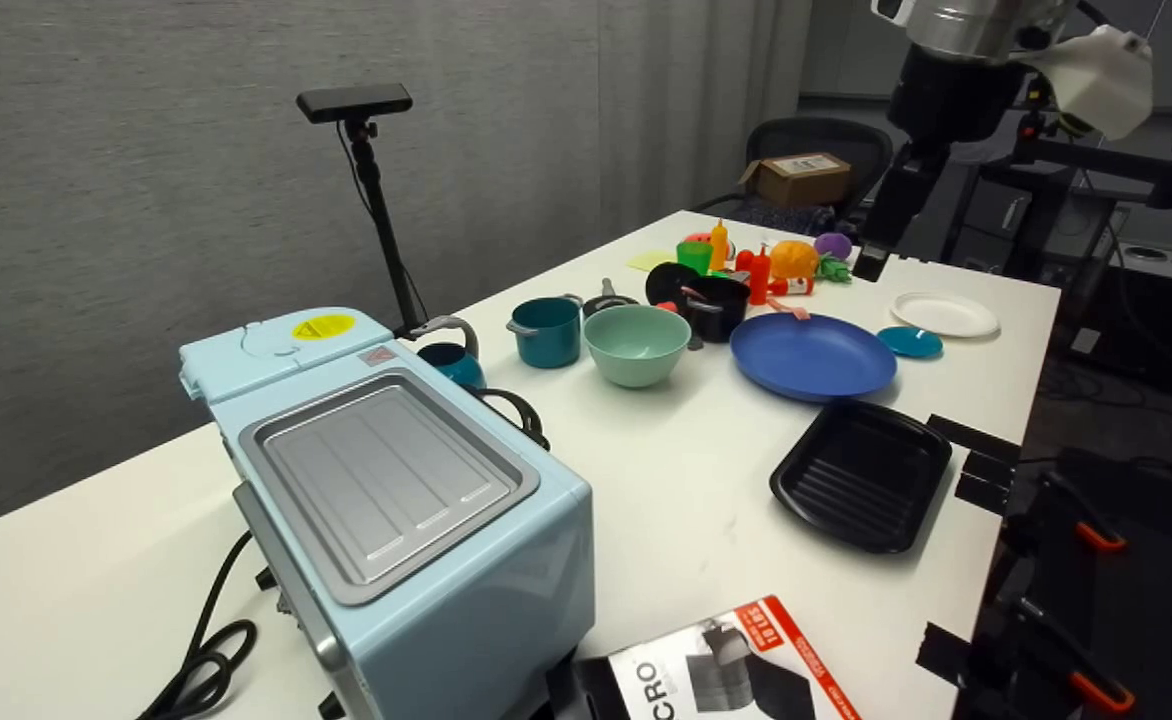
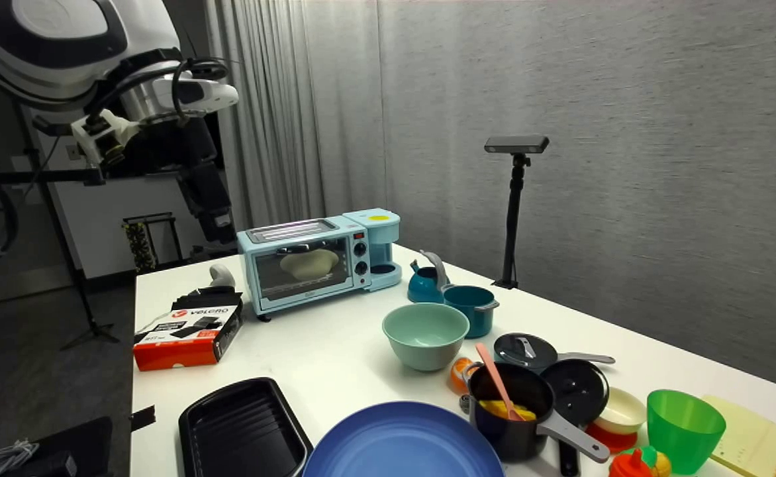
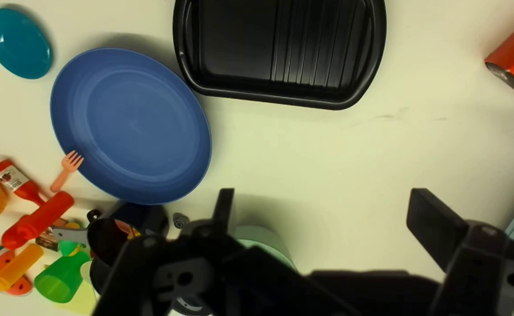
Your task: Pick up the spoon from the pot and put it on the plate
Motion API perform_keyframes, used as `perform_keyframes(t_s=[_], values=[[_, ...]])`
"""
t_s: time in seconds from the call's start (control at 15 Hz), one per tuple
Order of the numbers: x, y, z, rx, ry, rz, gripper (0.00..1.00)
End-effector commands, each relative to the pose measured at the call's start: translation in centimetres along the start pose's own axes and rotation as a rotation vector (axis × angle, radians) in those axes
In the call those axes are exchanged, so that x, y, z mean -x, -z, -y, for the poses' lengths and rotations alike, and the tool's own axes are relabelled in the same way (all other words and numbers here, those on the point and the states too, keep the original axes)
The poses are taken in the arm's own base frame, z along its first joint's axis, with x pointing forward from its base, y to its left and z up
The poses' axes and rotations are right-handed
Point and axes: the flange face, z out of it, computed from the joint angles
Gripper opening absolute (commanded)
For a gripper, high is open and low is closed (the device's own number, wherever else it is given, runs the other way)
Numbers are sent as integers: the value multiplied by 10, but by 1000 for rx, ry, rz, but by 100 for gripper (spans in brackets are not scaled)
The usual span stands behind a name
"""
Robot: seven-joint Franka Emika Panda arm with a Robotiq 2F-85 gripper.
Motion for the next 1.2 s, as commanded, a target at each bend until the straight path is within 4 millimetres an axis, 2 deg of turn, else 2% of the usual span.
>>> perform_keyframes(t_s=[0.0,0.27,0.4,0.73,0.87,0.93,1.13], values=[[-39,-3,-39,-14,-124,-53,100],[-97,-21,-100,-41,-264,-77,100],[-128,-34,-123,-22,-300,-39,100],[-191,-69,-160,4,-306,48,100],[-213,-75,-164,8,-300,38,100],[-186,-72,-159,-13,-311,30,100],[-207,-82,-162,-10,-311,29,100]])
